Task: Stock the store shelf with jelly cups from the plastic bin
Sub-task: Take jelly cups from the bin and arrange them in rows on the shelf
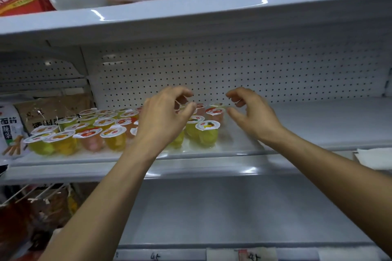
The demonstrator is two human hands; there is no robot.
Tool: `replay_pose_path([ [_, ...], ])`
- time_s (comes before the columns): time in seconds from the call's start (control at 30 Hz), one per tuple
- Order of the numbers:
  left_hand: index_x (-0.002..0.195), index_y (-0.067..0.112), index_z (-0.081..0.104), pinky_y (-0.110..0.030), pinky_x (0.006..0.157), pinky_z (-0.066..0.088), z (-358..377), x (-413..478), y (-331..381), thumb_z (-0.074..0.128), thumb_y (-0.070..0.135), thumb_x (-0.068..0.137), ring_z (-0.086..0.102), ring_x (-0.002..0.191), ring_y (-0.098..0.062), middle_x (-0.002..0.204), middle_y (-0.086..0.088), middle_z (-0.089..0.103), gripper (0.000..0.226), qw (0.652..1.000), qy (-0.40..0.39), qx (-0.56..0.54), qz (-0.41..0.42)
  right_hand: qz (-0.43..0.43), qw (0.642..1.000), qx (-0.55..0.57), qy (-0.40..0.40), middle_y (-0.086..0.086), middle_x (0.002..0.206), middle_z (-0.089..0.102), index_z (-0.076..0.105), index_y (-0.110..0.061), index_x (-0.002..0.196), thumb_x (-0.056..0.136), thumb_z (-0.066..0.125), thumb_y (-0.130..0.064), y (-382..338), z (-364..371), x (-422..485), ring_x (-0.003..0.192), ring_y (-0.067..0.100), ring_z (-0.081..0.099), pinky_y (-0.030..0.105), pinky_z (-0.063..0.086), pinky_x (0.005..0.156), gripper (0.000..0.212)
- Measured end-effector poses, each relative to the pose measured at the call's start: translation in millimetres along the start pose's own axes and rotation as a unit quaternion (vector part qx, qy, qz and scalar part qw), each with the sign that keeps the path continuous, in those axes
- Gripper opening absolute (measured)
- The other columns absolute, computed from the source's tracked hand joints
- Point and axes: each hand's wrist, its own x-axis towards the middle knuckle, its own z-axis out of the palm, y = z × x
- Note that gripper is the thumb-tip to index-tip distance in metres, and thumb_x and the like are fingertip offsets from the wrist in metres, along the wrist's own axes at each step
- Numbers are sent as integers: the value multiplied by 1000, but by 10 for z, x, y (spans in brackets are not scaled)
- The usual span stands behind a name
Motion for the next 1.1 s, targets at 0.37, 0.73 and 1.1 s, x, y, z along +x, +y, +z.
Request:
replay_pose_path([
  [0.37,107,28,68,-39,84,50,-237,-1302,251,68,39,86,61,80,-9,92,13,64,24,996,-56,42,-62,-127,990,59,-20,-10,101,60,63,-23,106,87,60,-19,-348,-220,-1237,84,9,57,36,51,71,20],
  [0.73,118,27,63,-36,79,52,-785,-2871,52,64,39,90,61,80,-8,93,12,64,30,955,-148,113,-232,-103,956,68,-265,-12,110,57,60,-31,114,92,59,-30,-913,355,-2411,92,8,55,35,50,79,22],
  [1.1,112,27,66,-38,78,53,-1366,-3719,-684,67,37,88,63,78,-12,88,10,65,26,919,-153,142,-334,-122,909,117,-380,-9,106,59,63,-28,109,90,61,-28,-1666,1435,-2767,89,8,56,33,50,77,20],
])
